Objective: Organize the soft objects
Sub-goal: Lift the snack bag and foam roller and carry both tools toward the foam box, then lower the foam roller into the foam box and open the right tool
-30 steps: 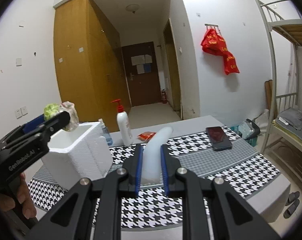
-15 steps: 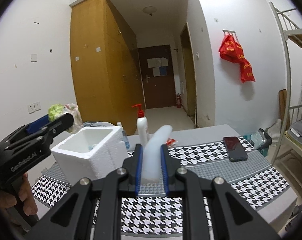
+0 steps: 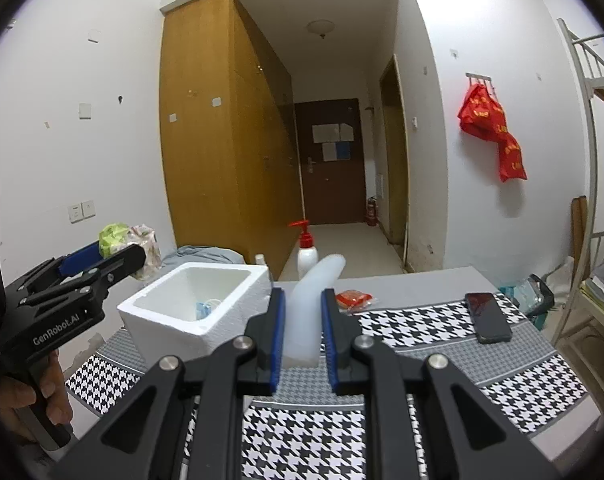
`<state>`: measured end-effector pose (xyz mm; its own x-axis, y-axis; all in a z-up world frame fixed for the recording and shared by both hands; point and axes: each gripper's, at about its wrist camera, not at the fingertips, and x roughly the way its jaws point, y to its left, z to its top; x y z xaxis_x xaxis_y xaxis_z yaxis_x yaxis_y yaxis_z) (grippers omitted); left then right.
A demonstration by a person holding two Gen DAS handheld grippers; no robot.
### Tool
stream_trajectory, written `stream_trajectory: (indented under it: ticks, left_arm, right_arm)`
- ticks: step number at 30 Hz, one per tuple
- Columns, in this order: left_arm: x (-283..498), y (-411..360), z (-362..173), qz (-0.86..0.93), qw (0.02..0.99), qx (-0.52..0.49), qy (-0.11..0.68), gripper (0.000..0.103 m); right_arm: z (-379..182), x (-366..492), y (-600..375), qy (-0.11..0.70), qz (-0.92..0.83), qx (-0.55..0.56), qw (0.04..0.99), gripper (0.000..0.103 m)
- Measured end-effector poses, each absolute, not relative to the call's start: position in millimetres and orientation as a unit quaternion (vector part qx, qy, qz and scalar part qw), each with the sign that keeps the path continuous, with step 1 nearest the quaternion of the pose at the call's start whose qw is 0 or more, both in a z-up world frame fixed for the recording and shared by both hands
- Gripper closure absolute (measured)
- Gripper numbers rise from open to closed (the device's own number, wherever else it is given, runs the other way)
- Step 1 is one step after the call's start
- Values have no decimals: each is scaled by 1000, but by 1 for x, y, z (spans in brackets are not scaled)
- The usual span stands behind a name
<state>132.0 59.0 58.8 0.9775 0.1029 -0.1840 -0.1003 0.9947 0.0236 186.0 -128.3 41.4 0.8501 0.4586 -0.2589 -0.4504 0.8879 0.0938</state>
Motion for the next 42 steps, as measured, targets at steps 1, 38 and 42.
stream_trajectory:
  ticks: [1, 38, 42]
  left_arm:
    - [132, 61, 59, 53, 994, 7, 93, 38]
    - [125, 140, 46, 140, 984, 0, 111, 38]
    - [125, 145, 46, 148, 983, -1, 112, 38]
  right_arm:
    - [42, 186, -127, 138, 238, 15, 961, 82]
    - [41, 215, -17, 156, 344, -20, 926, 82]
    - [42, 220, -2, 158, 356, -24, 920, 82]
